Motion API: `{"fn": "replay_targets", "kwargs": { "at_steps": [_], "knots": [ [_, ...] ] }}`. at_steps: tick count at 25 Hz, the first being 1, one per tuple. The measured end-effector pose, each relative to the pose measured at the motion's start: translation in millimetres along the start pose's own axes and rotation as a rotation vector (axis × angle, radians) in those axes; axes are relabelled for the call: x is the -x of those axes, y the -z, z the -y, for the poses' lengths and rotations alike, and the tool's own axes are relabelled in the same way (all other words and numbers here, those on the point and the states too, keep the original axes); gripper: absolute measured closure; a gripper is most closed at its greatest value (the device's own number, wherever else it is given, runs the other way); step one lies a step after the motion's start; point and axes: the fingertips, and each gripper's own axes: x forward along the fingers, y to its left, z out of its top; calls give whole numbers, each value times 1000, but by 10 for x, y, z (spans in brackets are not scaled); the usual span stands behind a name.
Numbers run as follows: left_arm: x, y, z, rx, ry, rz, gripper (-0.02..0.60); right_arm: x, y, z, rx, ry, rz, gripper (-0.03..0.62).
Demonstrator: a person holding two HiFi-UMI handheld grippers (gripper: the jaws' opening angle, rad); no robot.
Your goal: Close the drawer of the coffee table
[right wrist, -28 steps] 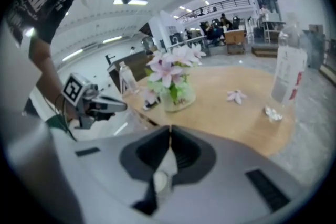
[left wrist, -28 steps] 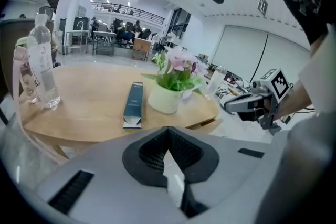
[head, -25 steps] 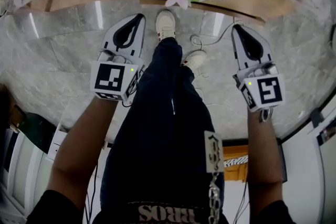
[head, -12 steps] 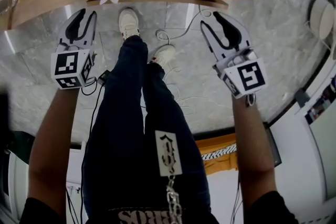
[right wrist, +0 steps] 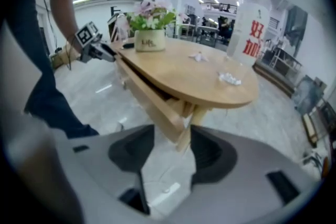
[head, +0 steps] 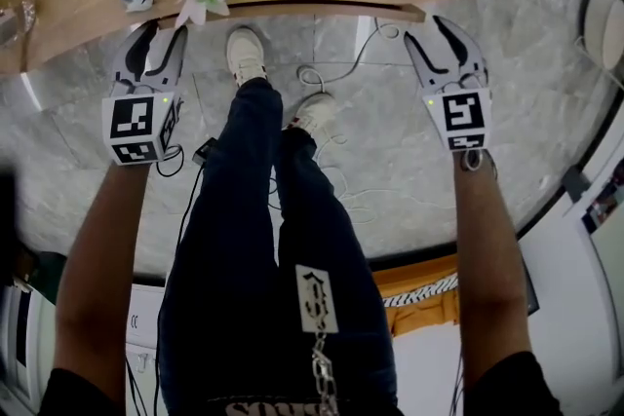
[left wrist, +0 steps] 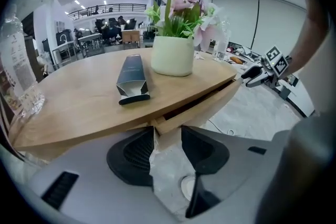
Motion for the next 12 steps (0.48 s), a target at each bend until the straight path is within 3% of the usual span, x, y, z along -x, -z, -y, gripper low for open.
{"fn": "replay_targets", "kwargs": {
  "at_steps": [4, 12],
  "knots": [
    [-28, -20, -9, -37, 9, -24, 380, -217, -5, 81, 26, -26, -8, 375],
    [-87, -14, 75, -27, 10, -36, 374, -456, -116, -64, 270, -104, -40, 386]
  ]
}}
